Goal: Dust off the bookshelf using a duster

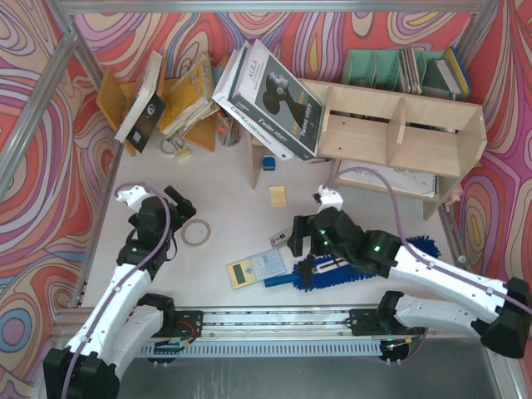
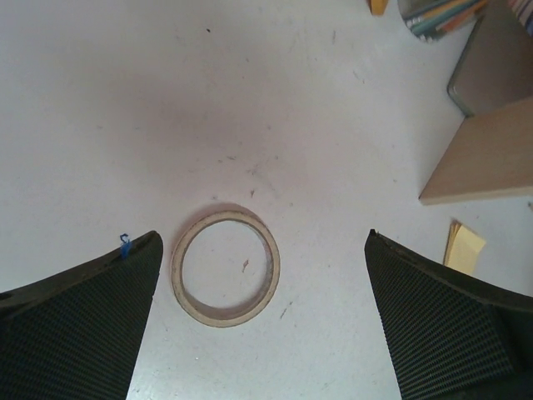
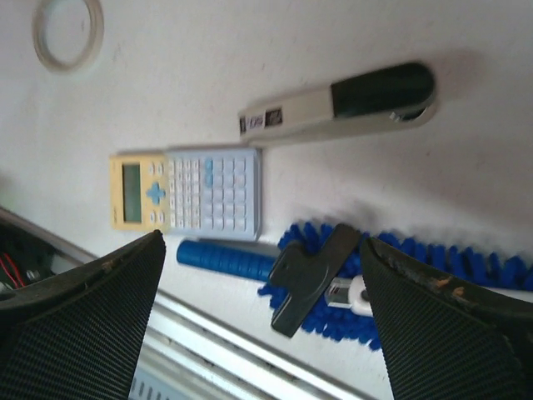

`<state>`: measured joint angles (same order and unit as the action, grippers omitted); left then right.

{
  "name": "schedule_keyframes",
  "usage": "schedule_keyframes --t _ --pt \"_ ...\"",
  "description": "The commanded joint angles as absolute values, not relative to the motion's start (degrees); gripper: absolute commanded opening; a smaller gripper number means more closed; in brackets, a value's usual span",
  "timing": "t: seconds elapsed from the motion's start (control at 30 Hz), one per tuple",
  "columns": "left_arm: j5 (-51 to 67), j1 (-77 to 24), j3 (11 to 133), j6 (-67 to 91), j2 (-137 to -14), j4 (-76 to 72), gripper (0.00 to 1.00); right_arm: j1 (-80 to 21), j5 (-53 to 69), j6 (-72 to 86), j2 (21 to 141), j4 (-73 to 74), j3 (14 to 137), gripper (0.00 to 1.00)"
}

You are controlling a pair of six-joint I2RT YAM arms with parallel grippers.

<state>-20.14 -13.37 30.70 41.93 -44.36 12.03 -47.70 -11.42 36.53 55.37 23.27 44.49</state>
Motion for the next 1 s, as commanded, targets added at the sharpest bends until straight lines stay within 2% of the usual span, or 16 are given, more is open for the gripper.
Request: schedule_keyframes --t 0.0,0.17,0.53,0.97 --pt "-14.0 -13.6 27.0 35.9 -45.7 2.2 0.98 -55.8 -18.9 43.2 60.6 31.6 48.0 0.87" --pt "-11.4 -13.7 24.5 31.3 -47.0 -2.1 0.98 -62.6 -22.7 51.3 66.2 36.9 50.1 0.85" --pt "-7.8 -13.7 20.2 29.1 -44.7 -9.7 0.98 -63.6 -24.7 65.1 70.6 41.7 50.2 0.7" --pt "-8.0 -13.7 20.2 29.7 -47.2 -11.1 0.98 -64.0 -24.6 72.0 75.8 44.0 50.7 0.6"
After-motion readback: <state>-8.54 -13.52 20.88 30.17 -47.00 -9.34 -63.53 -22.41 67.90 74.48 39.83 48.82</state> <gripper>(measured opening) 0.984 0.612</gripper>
